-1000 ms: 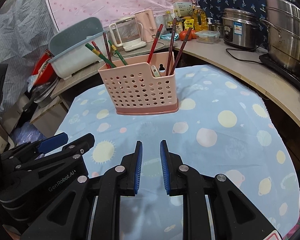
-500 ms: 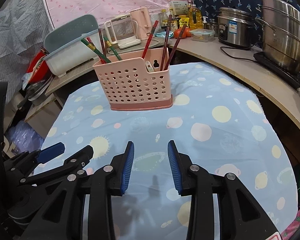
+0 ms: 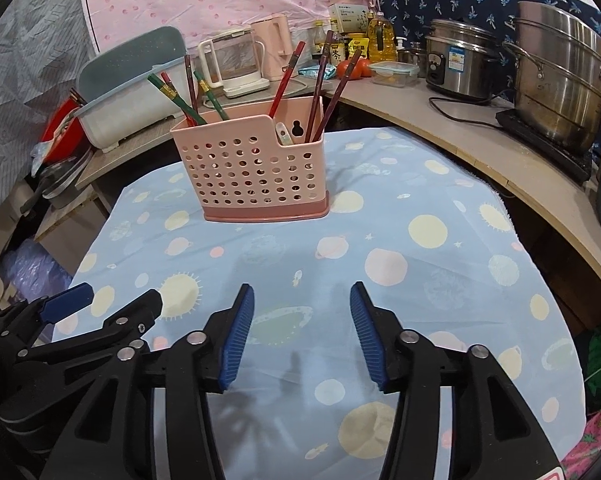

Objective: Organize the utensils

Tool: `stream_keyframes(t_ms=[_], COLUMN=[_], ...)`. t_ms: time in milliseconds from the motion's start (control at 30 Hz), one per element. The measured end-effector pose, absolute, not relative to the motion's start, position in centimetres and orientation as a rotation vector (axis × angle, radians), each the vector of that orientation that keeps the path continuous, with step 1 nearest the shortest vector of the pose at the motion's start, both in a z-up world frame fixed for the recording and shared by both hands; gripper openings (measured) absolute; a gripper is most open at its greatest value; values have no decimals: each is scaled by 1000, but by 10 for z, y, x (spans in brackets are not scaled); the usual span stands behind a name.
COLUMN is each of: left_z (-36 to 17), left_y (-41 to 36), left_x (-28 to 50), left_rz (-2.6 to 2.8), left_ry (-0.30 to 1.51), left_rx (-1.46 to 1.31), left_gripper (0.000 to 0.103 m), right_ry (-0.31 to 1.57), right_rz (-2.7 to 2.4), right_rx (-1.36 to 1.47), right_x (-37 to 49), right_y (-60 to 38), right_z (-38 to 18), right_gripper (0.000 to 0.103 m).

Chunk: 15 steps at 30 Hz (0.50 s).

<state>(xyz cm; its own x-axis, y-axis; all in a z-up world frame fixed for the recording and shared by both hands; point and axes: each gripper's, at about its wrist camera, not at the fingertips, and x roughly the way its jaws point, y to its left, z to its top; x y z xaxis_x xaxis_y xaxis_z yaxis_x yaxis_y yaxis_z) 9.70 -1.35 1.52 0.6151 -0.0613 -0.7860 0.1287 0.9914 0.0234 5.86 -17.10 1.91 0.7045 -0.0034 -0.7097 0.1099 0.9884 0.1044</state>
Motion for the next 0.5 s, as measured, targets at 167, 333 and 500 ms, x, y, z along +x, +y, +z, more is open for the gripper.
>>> stream_keyframes(t_ms=[167, 333, 500], left_z=[14, 13, 14], left_y=[-9, -3, 0], left_x=[100, 103, 105], left_rz=[-95, -77, -58], left_ry=[906, 910, 903], left_rx=[73, 63, 64], left_gripper=[73, 78, 87], right_ry=[782, 782, 768], right_rz=[-67, -76, -83], right_rx=[146, 152, 147], right_x=[60, 61, 61], right_y=[-173, -177, -178], right_z=[19, 18, 19], right_gripper=[67, 85, 88])
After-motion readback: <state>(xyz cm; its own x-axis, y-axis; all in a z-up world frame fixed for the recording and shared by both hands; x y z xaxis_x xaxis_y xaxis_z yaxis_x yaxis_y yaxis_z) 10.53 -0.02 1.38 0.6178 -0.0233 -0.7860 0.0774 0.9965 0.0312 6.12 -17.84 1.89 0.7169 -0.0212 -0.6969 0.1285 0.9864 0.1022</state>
